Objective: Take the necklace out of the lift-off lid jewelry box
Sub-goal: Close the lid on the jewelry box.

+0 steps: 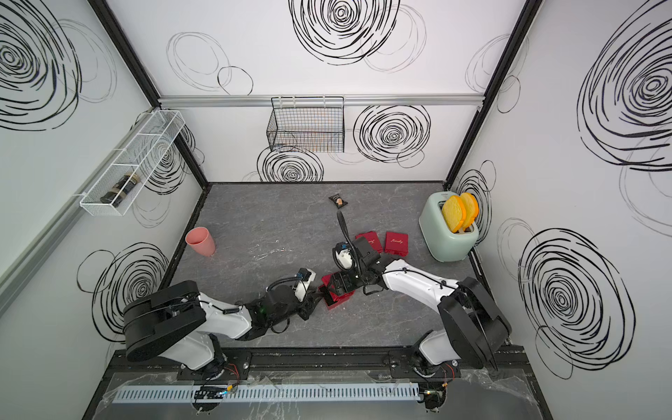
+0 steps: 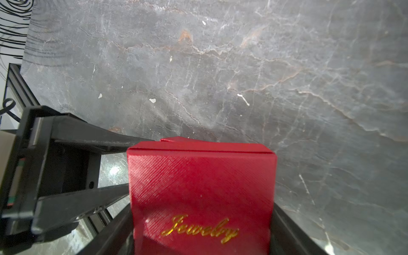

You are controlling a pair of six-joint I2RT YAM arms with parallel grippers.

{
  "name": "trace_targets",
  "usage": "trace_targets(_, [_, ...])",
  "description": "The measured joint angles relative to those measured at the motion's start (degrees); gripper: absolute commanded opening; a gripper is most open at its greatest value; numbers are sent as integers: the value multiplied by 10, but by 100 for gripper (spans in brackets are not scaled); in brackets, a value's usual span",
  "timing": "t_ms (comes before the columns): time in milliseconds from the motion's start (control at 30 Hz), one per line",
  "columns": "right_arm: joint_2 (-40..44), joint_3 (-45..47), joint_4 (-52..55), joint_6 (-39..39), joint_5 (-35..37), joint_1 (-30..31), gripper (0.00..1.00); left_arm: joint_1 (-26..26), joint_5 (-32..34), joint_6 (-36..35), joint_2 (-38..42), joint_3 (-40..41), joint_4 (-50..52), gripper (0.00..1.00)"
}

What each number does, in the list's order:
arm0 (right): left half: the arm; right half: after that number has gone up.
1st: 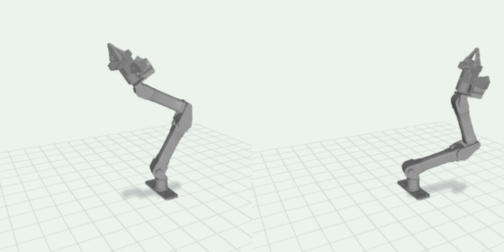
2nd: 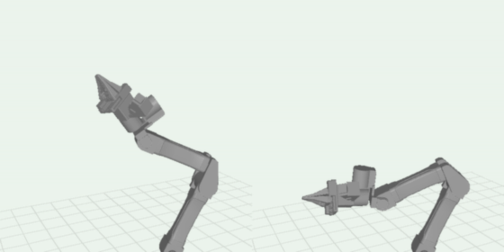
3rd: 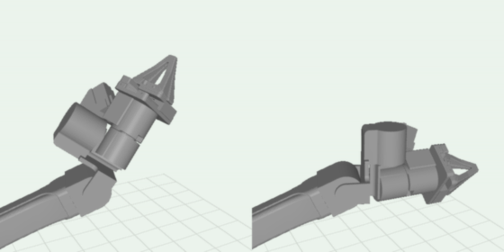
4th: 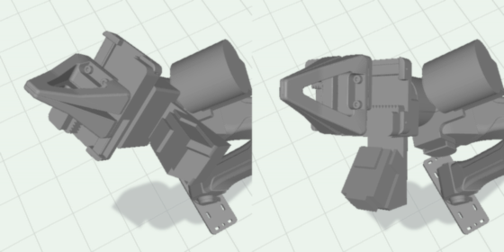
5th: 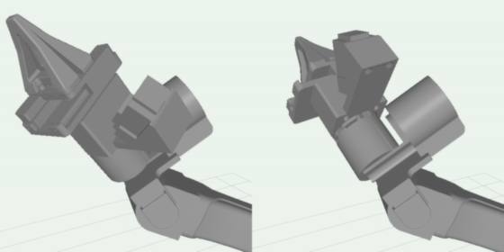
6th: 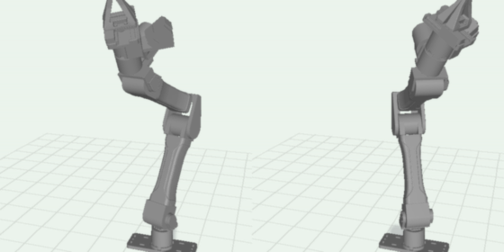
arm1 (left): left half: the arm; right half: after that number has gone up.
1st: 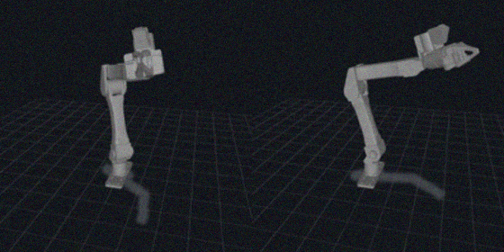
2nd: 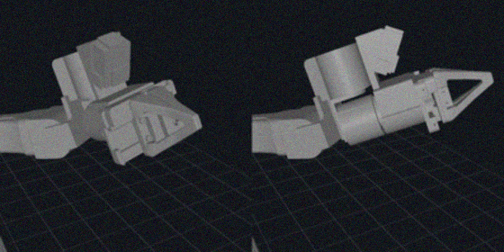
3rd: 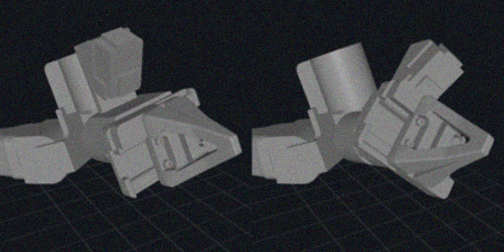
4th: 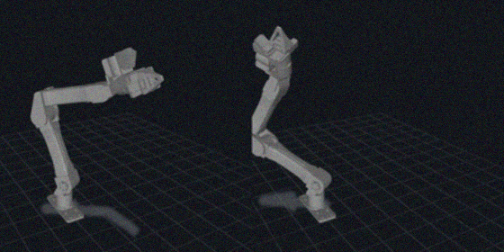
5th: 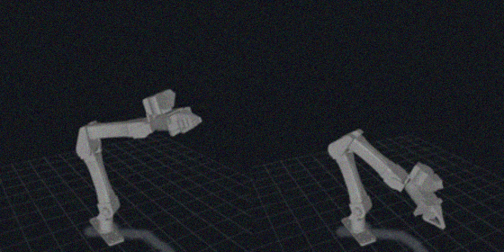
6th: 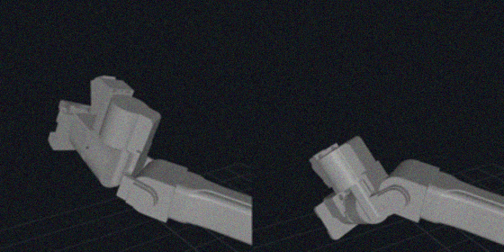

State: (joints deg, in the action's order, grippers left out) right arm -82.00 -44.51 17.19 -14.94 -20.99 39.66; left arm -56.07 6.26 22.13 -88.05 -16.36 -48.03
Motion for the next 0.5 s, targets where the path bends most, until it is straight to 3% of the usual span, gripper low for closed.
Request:
trace_targets(267, [-1,0,-3,-18,-3,0,82,0,9,12,55,37,2,37])
trace_targets(500, [-1,1,-12,-27,-7,0,82,-2,7,11,29,40,-2,35])
